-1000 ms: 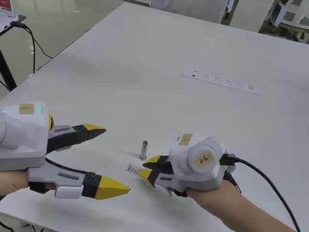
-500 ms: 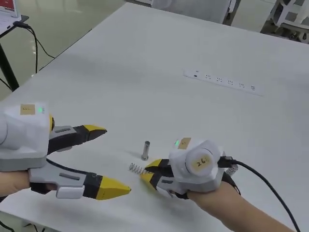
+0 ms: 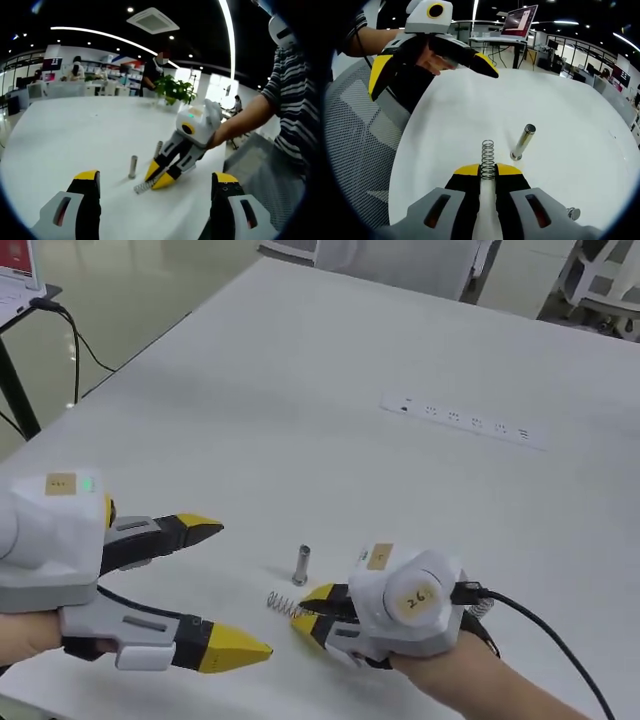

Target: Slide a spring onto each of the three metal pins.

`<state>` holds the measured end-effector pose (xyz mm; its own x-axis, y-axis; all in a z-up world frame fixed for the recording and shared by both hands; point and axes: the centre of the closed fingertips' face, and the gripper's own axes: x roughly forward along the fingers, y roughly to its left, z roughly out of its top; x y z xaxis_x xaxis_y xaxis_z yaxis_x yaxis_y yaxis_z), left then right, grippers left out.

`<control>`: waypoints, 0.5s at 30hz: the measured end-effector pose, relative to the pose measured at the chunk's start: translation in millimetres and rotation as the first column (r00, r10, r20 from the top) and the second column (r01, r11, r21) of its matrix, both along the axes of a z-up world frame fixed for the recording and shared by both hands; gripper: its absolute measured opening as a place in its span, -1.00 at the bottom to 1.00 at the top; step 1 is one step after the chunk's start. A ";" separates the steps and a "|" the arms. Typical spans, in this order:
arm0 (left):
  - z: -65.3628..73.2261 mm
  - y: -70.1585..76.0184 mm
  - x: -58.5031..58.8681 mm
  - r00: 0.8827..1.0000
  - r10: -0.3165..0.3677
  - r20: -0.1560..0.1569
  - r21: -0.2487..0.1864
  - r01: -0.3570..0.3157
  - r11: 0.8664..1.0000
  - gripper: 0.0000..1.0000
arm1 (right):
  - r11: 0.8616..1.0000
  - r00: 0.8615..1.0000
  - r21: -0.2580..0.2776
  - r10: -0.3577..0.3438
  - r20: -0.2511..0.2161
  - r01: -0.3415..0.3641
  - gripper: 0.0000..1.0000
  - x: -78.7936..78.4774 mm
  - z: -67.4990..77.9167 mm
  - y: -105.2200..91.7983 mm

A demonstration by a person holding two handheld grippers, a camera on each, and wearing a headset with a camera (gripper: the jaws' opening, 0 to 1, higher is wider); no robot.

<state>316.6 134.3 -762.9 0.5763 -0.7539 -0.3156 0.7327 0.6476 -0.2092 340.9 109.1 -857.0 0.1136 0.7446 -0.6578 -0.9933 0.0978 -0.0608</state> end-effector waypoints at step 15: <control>1.4 -15.3 -1.5 0.999 -0.049 -0.001 -0.003 0.049 0.999 0.71 | 0.999 0.999 0.015 0.035 0.029 -0.036 -0.85 -3.2 29.3 -26.3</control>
<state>315.1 119.0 -761.5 0.5379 -0.7825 -0.3137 0.7636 0.6099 -0.2121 337.6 82.8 -827.7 0.1053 0.7586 -0.6430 -0.9941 0.0635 -0.0880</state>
